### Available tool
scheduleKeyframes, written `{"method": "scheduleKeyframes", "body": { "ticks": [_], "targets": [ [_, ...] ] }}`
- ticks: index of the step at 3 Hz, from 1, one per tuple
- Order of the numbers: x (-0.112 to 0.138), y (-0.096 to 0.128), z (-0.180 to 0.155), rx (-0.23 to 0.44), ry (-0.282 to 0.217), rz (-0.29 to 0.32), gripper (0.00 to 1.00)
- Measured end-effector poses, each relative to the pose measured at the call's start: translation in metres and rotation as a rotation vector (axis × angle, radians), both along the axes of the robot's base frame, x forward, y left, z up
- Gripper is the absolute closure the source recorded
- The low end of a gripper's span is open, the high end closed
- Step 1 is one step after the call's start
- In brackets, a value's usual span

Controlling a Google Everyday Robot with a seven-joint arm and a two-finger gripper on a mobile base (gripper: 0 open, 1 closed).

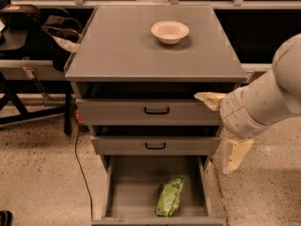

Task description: Pick green rice chip bag from bottom drawer and place on counter

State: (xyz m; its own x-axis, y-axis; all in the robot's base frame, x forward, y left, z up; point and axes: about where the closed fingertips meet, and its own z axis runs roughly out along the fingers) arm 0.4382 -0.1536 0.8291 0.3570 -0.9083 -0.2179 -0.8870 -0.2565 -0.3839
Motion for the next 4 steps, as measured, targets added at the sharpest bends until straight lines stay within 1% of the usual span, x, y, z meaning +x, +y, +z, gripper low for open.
{"method": "scheduleKeyframes", "body": {
  "ticks": [1, 2, 3, 4],
  "targets": [
    [0.002, 0.009, -0.056, 0.030, 0.076, -0.009, 0.00],
    [0.002, 0.009, -0.056, 0.030, 0.076, -0.009, 0.00],
    [0.009, 0.015, -0.064, 0.062, 0.077, -0.004, 0.00],
    [0.024, 0.024, -0.082, 0.090, 0.092, 0.015, 0.00]
  ]
}}
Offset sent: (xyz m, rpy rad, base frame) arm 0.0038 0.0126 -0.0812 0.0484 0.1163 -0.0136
